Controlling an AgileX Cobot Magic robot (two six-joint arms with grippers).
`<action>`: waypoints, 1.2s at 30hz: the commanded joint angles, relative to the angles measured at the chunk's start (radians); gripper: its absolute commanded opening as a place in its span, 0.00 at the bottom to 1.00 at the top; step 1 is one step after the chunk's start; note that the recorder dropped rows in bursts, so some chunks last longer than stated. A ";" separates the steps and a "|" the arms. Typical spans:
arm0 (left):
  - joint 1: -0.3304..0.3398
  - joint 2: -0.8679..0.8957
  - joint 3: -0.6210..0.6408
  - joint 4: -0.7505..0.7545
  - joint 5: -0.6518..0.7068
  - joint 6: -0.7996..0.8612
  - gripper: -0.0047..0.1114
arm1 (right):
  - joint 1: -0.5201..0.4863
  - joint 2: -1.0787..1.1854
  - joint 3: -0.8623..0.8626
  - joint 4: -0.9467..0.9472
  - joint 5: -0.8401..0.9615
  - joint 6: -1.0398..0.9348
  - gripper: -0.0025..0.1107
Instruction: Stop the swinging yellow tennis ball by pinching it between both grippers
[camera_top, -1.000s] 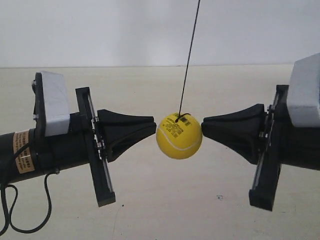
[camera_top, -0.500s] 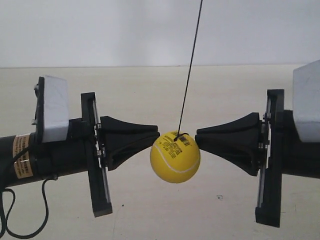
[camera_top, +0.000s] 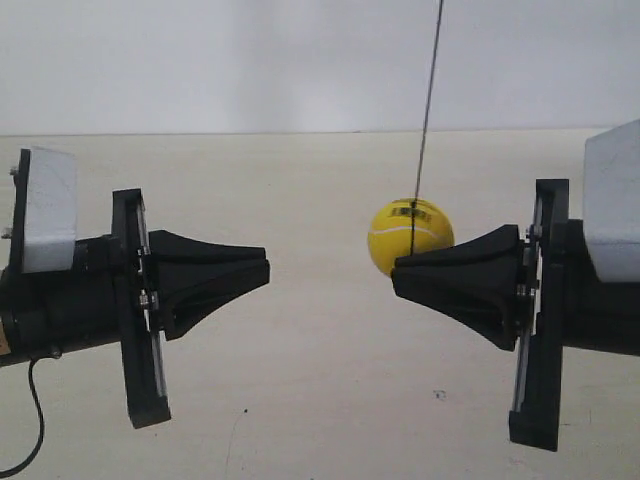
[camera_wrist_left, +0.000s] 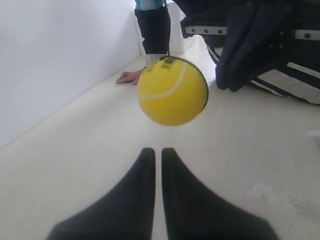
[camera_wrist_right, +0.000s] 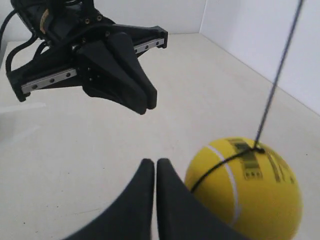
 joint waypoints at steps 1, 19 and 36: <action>-0.011 0.044 -0.022 0.011 -0.010 -0.011 0.08 | 0.003 0.003 0.000 0.060 0.066 -0.008 0.02; -0.069 0.049 -0.041 0.002 -0.010 -0.011 0.08 | 0.003 0.003 0.000 0.107 0.139 -0.002 0.02; -0.199 0.050 -0.093 -0.048 -0.010 0.003 0.08 | 0.003 0.003 0.000 0.105 0.098 0.016 0.02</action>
